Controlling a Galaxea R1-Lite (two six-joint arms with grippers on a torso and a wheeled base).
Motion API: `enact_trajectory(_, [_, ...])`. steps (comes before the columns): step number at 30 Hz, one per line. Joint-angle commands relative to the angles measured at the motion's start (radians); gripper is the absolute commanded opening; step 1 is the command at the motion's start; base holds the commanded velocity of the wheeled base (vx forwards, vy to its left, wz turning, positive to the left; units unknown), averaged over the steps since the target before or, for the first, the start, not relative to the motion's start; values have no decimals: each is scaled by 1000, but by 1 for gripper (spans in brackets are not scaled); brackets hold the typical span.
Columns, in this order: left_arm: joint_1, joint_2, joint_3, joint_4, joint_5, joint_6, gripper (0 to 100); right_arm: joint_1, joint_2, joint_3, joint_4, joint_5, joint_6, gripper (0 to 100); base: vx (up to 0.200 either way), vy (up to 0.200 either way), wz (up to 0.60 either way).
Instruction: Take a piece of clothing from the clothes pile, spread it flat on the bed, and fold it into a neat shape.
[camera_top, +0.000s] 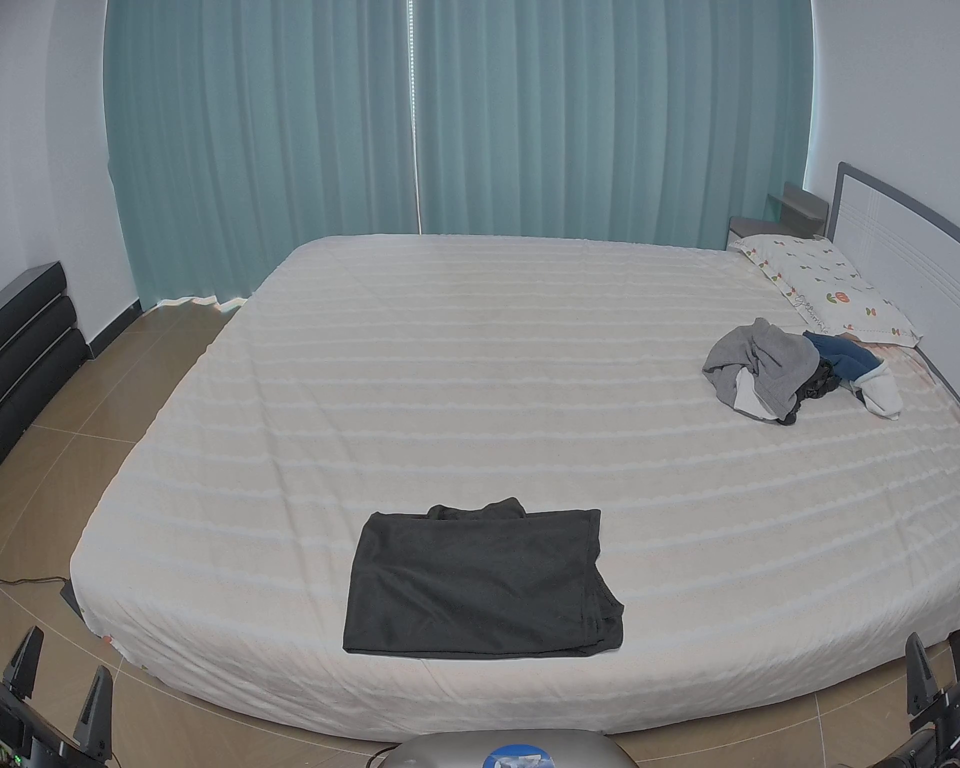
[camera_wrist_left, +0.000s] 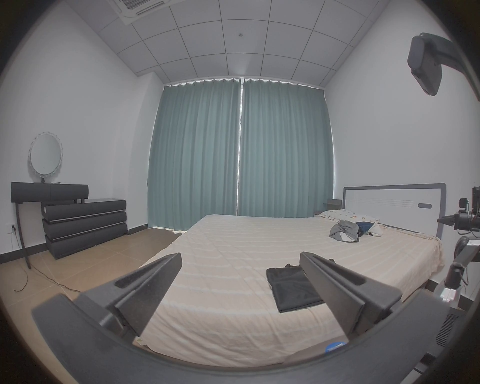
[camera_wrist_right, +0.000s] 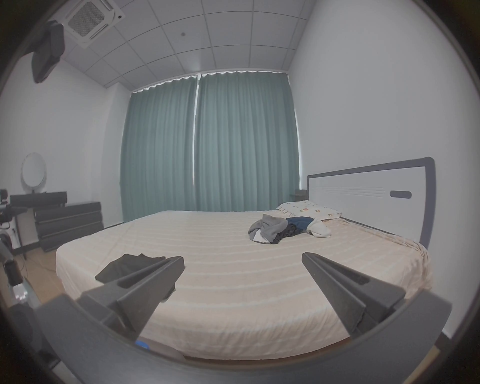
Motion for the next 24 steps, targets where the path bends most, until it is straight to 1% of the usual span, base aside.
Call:
enact_trajectory(1, [0,3,18,2,1,3,100,-2,-10,18,7,37,-37,100,0,0,0])
enact_trajectory(3, [0,3,18,0,2,-8,100,-2,-10,18,8,80,-73,100,0,0,0])
enact_trajectory(4, [0,1,18,0,2,-9,100,-2,-10,18,13,89,-75,100,0,0,0])
enact_trajectory(6, [0,1,18,0,10,-29,100,-2,-10,16,59,89,-64,100,0,0,0])
enact_trajectory(7, [0,1,18,0,10,-29,100,-2,-10,16,59,89,-64,100,0,0,0])
enact_trajectory(8, [0,3,18,-4,13,-29,100,3,-2,8,82,83,-32,100,0,0,0])
enact_trajectory(10, [0,3,18,-4,7,-26,100,-2,-2,8,81,80,-21,100,0,0,0])
enact_trajectory(11, [0,3,16,2,-25,-28,100,0,-8,7,81,75,-11,100,0,0,0])
enact_trajectory(12, [-1,3,15,2,-34,-31,100,-2,-8,8,79,75,-11,100,0,0,0])
enact_trajectory(13, [-3,10,8,9,-88,-38,100,0,-8,8,77,70,-9,100,0,0,0])
enact_trajectory(14, [-3,15,4,20,-108,-43,100,-2,-8,8,77,69,-11,100,0,0,0])
enact_trajectory(15, [2,20,1,31,-91,-46,100,-2,-8,8,79,70,-20,100,0,0,0])
enact_trajectory(17, [25,36,-4,48,7,-32,100,-2,-8,8,77,75,-32,100,0,0,0])
enact_trajectory(18, [23,38,-5,48,50,-23,100,0,-8,8,79,76,-41,100,0,0,0])
enact_trajectory(20, [23,38,-5,48,50,-23,100,0,-8,8,79,76,-41,100,0,0,0])
enact_trajectory(21, [8,13,16,55,78,15,100,0,-8,8,77,80,-40,100,0,0,0])
enact_trajectory(24, [-3,-10,16,57,44,37,100,0,-10,10,77,81,-40,100,0,0,0])
